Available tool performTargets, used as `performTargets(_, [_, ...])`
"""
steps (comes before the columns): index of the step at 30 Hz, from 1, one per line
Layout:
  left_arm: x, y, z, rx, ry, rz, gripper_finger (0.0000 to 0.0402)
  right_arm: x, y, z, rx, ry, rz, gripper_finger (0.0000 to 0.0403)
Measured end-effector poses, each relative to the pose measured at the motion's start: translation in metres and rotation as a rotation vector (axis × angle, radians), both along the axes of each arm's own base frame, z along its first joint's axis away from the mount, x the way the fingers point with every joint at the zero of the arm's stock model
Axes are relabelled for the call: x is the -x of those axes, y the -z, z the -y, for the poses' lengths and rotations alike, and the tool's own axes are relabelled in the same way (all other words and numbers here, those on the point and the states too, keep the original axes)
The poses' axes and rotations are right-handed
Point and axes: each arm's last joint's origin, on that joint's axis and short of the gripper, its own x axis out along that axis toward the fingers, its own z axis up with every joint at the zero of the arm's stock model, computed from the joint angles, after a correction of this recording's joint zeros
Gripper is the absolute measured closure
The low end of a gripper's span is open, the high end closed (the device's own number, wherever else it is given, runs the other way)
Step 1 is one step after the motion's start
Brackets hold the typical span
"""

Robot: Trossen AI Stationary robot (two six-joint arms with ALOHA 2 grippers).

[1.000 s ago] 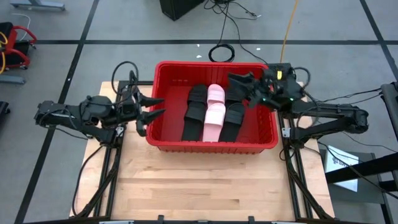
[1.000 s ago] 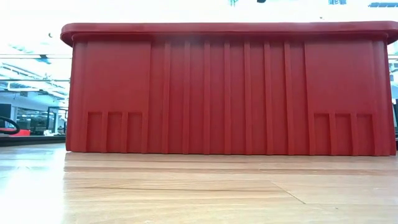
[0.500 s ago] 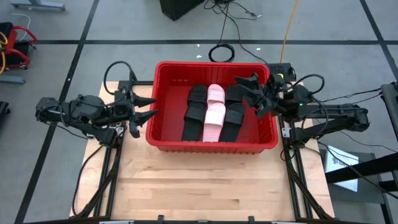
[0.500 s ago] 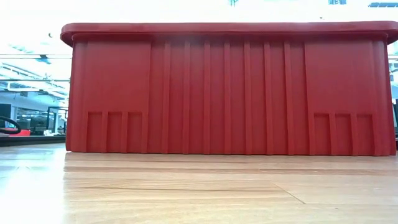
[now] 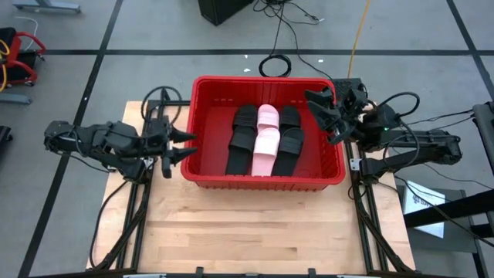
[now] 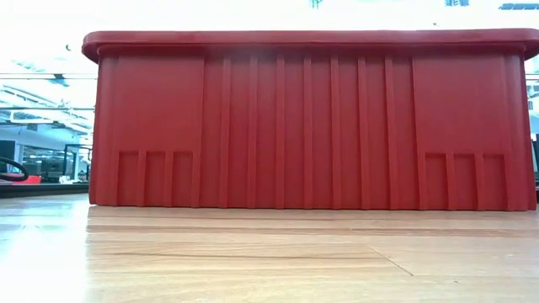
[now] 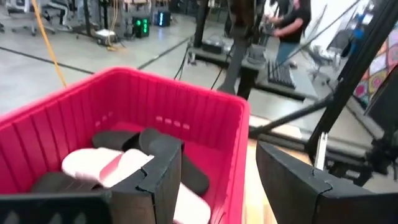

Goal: Pick and place slides into bin
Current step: Return to Home Position

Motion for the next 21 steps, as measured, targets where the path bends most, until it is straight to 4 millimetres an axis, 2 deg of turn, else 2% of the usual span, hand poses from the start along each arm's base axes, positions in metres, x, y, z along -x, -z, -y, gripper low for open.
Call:
performTargets(8, [0.001, 0.003, 0.0, -0.006, -0.001, -0.033, 0.0197, 0.0, 0.0, 0.0, -0.012, -0.009, 0.002, 0.0202])
performTargets(12, [0.0, -0.001, -0.001, -0.065, 0.007, 0.0, 0.0197, 0.0, 0.0, 0.0, -0.023, -0.017, 0.004, 0.0202])
performTargets(21, [-0.005, -0.008, -0.02, -0.091, 0.021, 0.062, 0.0197, 0.0, 0.0, 0.0, -0.053, -0.041, 0.01, 0.0202])
